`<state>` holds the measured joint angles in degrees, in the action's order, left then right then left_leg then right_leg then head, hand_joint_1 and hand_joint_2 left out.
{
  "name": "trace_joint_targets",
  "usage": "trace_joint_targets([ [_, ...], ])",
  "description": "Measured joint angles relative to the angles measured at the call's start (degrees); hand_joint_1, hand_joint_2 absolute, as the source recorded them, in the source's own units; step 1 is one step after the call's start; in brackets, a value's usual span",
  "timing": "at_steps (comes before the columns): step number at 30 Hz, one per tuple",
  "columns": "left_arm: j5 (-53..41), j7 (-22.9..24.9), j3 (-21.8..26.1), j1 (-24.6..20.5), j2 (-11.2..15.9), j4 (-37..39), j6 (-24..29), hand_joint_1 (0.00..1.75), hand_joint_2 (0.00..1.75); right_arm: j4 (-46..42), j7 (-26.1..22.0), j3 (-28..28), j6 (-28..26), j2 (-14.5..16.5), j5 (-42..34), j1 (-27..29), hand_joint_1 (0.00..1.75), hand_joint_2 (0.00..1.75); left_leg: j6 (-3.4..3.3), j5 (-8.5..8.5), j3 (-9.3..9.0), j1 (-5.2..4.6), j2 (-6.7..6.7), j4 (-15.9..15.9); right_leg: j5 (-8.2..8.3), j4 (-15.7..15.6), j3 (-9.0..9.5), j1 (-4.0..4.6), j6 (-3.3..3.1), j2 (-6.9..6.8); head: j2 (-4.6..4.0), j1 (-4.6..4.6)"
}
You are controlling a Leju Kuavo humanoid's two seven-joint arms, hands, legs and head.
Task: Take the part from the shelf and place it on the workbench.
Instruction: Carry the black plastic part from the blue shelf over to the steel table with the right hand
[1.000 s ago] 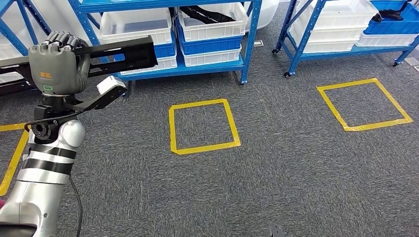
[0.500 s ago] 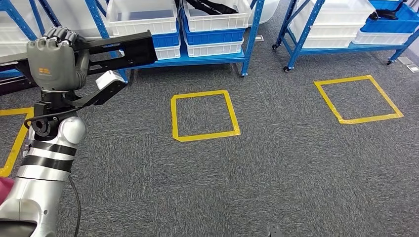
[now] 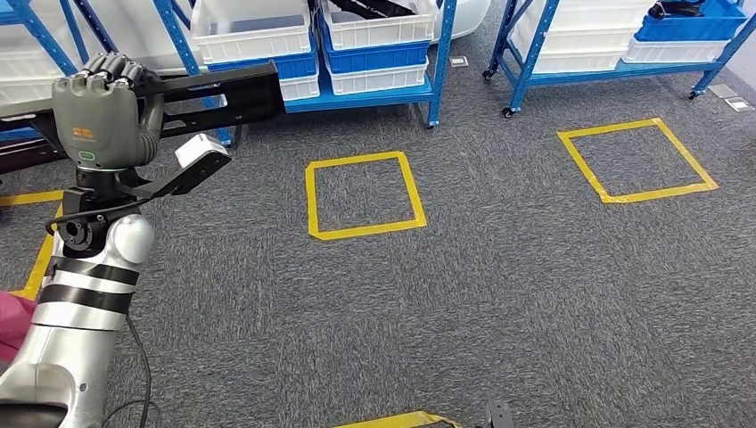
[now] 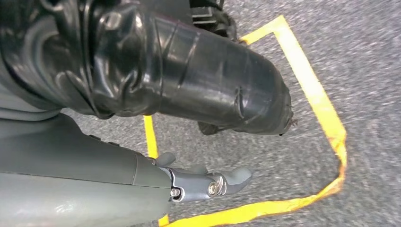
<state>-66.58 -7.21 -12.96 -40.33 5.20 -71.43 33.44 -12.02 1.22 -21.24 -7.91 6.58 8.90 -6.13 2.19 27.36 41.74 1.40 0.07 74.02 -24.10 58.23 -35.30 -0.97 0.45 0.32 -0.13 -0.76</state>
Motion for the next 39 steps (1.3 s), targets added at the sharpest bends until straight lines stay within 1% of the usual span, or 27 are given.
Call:
trace_joint_targets([
  [2,0.0,0.0,0.0,-0.1,0.0,0.0,0.0,1.75,1.75,0.0,0.0,0.0,0.0,0.0,0.0,0.0,0.0,0.0,-0.05,0.06,-6.39,0.04,-0.17,-7.8,0.67,0.6,-1.27,0.08,0.59,0.03,0.0,0.01],
  [3,0.0,0.0,0.0,-0.2,0.0,0.0,0.0,1.75,1.75,0.0,0.0,0.0,0.0,0.0,0.0,0.0,0.0,0.0,-0.24,0.75,-8.75,-0.04,-0.31,-11.1,0.98,0.9,-1.66,0.18,1.0,0.05,0.0,0.07],
  [4,0.0,0.0,0.0,-0.2,-0.1,0.0,0.0,1.75,1.75,-0.1,0.0,0.0,0.0,0.0,0.0,0.0,0.0,0.0,-0.54,1.52,-9.87,-0.22,-0.45,-13.0,1.34,0.9,-1.92,0.27,1.41,0.07,0.0,0.1],
  [6,0.0,0.0,-0.1,-0.3,-0.1,-0.1,0.0,1.75,1.75,-0.1,0.0,0.0,0.0,0.0,0.0,0.1,0.0,0.0,-1.66,1.11,-9.62,-0.58,-0.46,-13.7,2.22,0.7,-2.27,0.32,2.29,0.08,0.0,0.19],
  [8,0.1,0.0,-0.1,-0.4,-0.2,0.0,0.0,1.75,1.75,0.0,0.0,0.0,0.0,0.0,0.0,0.2,0.0,0.0,-3.02,-0.21,-8.44,-0.6,-0.19,-14.0,1.13,1.7,-3.46,0.24,2.6,0.07,0.0,0.26],
  [9,0.2,0.0,-0.1,-0.5,-0.2,0.0,0.0,1.75,1.75,0.0,0.0,0.0,0.0,0.0,0.1,0.3,0.0,0.0,-3.6,-1.0,-7.6,-0.51,-0.08,-14.2,-0.83,3.7,-4.46,0.24,2.44,0.06,0.0,0.32],
  [11,0.4,0.0,-0.2,-0.6,-0.2,0.0,0.0,1.75,1.75,0.0,0.0,-0.1,0.0,0.0,0.3,0.3,0.0,0.0,-4.16,-2.53,-5.69,-0.49,-0.02,-14.2,-6.02,10.7,-6.73,0.16,2.07,0.02,0.0,0.48],
  [12,0.4,0.0,-0.2,-0.6,-0.2,0.0,0.0,1.75,1.75,0.0,0.0,-0.1,0.0,0.0,0.5,0.3,0.0,0.0,-4.2,-3.25,-4.73,-0.5,-0.02,-14.2,-7.77,14.4,-7.48,0.15,2.2,0.02,0.0,0.49],
  [13,0.4,0.0,-0.2,-0.5,-0.2,0.0,0.0,1.75,1.75,0.0,0.0,-0.2,0.0,0.0,0.6,0.3,0.0,0.0,-4.14,-4.01,-3.75,-0.51,0.0,-14.1,-8.3,17.1,-7.6,0.15,2.64,0.02,0.0,0.48],
  [14,0.5,0.0,-0.2,-0.5,-0.2,0.0,0.0,1.75,1.75,0.0,0.0,-0.2,0.0,0.0,0.7,0.3,0.0,0.0,-4.05,-4.72,-2.83,-0.52,0.03,-14.1,-7.87,18.3,-7.02,0.16,3.23,0.02,0.0,0.49],
  [16,0.5,0.0,-0.2,-0.5,-0.2,0.0,0.0,1.75,1.75,0.0,0.0,-0.3,0.0,-0.1,0.8,0.3,0.0,0.0,-3.75,-6.27,-1.04,-0.52,0.05,-14.1,-5.64,14.3,-2.52,0.2,4.06,0.01,0.0,0.5],
  [18,0.5,0.0,-0.1,-0.5,-0.2,0.0,0.0,1.75,1.75,-0.1,0.1,-0.3,0.0,-0.1,0.9,0.1,0.0,0.0,-3.23,-7.71,0.25,-0.63,0.09,-14.1,-5.97,5.3,4.61,0.51,3.41,-0.01,0.0,0.41],
  [19,0.5,0.0,-0.1,-0.6,-0.1,0.0,0.0,1.75,1.75,-0.1,0.1,-0.3,0.0,-0.2,0.9,0.0,0.0,0.0,-2.91,-8.46,0.48,-0.66,0.15,-14.3,-6.62,2.0,6.72,0.7,2.86,0.03,0.0,0.34],
  [20,0.5,0.0,-0.1,-0.6,-0.1,0.0,0.0,1.75,1.75,-0.2,0.1,-0.3,0.0,-0.2,0.9,-0.1,0.0,0.0,-2.56,-9.24,0.58,-0.65,0.22,-14.7,-7.07,-0.1,7.78,0.91,2.36,0.08,0.0,0.3],
  [22,0.5,-0.1,-0.1,-0.7,-0.1,0.0,-0.1,1.75,1.75,-0.2,0.1,-0.3,0.0,-0.2,0.9,-0.1,0.0,0.0,-1.85,-10.84,0.56,-0.49,0.28,-15.9,-6.12,-0.8,6.87,0.89,1.62,0.15,0.0,0.33],
  [23,0.5,-0.1,-0.1,-0.7,-0.1,0.0,-0.1,1.75,1.75,-0.2,0.1,-0.3,0.0,-0.1,0.9,0.0,0.0,0.0,-1.53,-10.5,0.77,-0.41,0.22,-15.9,-5.41,-0.9,6.55,0.66,1.18,0.07,0.0,0.33],
  [24,0.5,-0.1,-0.1,-0.7,-0.1,0.1,-0.3,1.75,1.75,-0.2,0.1,-0.3,0.0,-0.1,0.9,0.0,0.0,0.0,-1.28,-8.8,1.16,-0.37,0.15,-14.9,-4.54,-1.1,6.08,0.36,0.7,-0.02,0.0,0.24],
  [25,0.6,-0.1,-0.1,-0.7,-0.1,0.1,-0.4,1.75,1.75,-0.2,0.1,-0.3,0.0,0.0,0.9,0.1,0.0,0.0,-1.09,-5.97,1.71,-0.31,0.08,-12.8,-3.66,-1.3,5.53,0.05,0.25,-0.11,0.0,0.12],
  [27,0.6,-0.1,0.0,-0.8,0.0,0.3,-0.6,1.75,1.75,-0.2,0.1,-0.4,0.0,0.1,0.9,0.1,0.0,0.0,-0.78,0.5,2.73,-0.22,0.03,-5.6,-2.17,-1.2,3.96,0.01,-0.2,-0.15,0.0,0.01],
  [28,0.7,-0.1,0.0,-0.7,0.0,0.4,-0.7,1.75,1.75,-0.2,0.2,-0.4,0.0,0.1,0.9,0.1,0.0,0.0,-0.61,1.94,2.88,-0.19,0.03,-2.1,-1.51,-1.2,3.12,0.02,-0.22,-0.16,0.0,0.02],
  [29,0.7,-0.1,0.0,-0.7,0.0,0.6,-0.8,1.75,1.75,-0.2,0.2,-0.4,0.0,0.1,1.0,0.1,0.0,0.0,-0.47,1.93,2.52,-0.17,0.02,0.2,-0.86,-1.1,2.25,0.02,-0.12,-0.17,0.0,0.03],
  [30,0.8,-0.1,-0.1,-0.7,0.0,0.7,-1.0,1.75,1.75,-0.2,0.1,-0.4,0.0,0.2,1.0,0.1,0.0,0.0,-0.37,0.84,1.47,-0.12,0.02,1.0,-0.26,-0.9,1.39,-0.01,0.02,-0.17,0.0,0.01],
  [31,0.8,-0.1,-0.1,-0.7,0.0,0.8,-1.2,1.75,1.75,-0.2,0.1,-0.4,0.0,0.2,1.0,0.1,0.0,0.0,-0.32,-0.58,-0.59,-0.05,0.02,-0.4,0.22,-0.7,0.57,-0.07,0.25,-0.17,0.0,0.02],
  [33,1.1,-0.1,-0.3,-0.8,0.0,0.8,-1.5,1.75,1.75,-0.2,0.1,-0.5,0.1,0.3,1.0,0.1,0.0,0.0,-0.23,-0.72,-6.32,0.01,-0.09,-7.2,0.89,-0.1,-0.86,-0.05,0.9,-0.14,0.0,0.01],
  [35,1.2,-0.1,-0.4,-0.9,-0.1,0.8,-1.6,1.75,1.75,-0.2,0.1,-0.5,0.1,0.3,1.0,0.1,0.0,0.0,-0.59,1.22,-9.88,-0.22,-0.35,-12.8,1.56,0.3,-1.8,0.19,1.68,-0.12,0.0,0.05],
  [37,1.3,-0.1,-0.4,-0.8,-0.2,0.8,-1.7,1.75,1.75,-0.2,0.0,-0.6,0.2,0.2,1.0,0.2,0.0,0.0,-1.65,1.34,-9.92,-0.55,-0.41,-14.1,2.42,0.2,-2.32,0.25,2.52,-0.1,0.0,0.1],
  [39,1.4,-0.1,-0.4,-0.9,-0.3,0.8,-1.7,1.75,1.75,-0.2,0.0,-0.7,0.2,0.2,0.9,0.4,0.0,0.0,-3.0,0.4,-9.18,-0.64,-0.22,-14.3,1.71,1.5,-3.53,0.12,2.88,-0.11,0.0,0.12],
])
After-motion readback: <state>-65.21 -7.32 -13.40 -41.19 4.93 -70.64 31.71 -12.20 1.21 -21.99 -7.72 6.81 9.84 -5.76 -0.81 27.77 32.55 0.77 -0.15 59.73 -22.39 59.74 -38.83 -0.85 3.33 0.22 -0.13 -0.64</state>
